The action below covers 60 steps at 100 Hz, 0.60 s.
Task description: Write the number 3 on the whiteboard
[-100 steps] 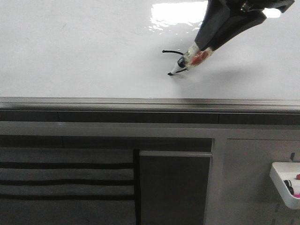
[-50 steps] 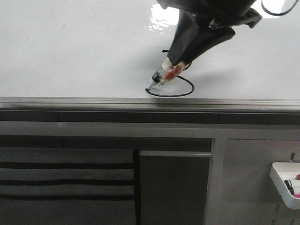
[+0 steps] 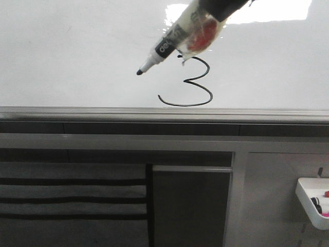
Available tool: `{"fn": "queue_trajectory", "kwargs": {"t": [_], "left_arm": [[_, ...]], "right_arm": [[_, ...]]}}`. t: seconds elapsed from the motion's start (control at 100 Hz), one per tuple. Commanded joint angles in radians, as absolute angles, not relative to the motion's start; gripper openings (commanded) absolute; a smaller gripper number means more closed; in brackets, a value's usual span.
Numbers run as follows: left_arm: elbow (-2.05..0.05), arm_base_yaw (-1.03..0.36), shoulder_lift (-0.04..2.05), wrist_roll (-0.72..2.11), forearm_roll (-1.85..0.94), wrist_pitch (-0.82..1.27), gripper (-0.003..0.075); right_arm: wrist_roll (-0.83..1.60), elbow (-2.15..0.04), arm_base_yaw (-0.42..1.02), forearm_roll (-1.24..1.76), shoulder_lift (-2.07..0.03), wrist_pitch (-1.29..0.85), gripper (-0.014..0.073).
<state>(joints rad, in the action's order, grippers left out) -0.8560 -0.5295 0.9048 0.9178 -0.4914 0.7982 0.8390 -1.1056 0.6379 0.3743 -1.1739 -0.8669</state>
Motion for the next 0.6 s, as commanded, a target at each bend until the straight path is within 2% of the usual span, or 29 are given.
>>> {"fn": "queue_trajectory", "kwargs": {"t": [0.0,0.24,0.42,0.59], "left_arm": [[-0.927,-0.604,0.991,0.963,-0.541,0.754,0.0412],[-1.030,-0.755,1.225,1.021,-0.537,0.658,0.0412],[-1.117,-0.786,1.349,1.043,-0.538,0.645,0.0412],[-1.140,-0.787,1.372,1.044,-0.537,0.651,0.0398]], "right_arm": [[0.897,-1.129,0.639,0.394,-1.144,-0.820,-0.0005],[0.908,-1.129,0.639,0.394,-1.146,-0.808,-0.0005],[0.908,-1.129,0.639,0.394,-1.146,-0.808,-0.0005],[0.908,-1.129,0.639,0.394,-1.146,-0.812,-0.0005]]}}
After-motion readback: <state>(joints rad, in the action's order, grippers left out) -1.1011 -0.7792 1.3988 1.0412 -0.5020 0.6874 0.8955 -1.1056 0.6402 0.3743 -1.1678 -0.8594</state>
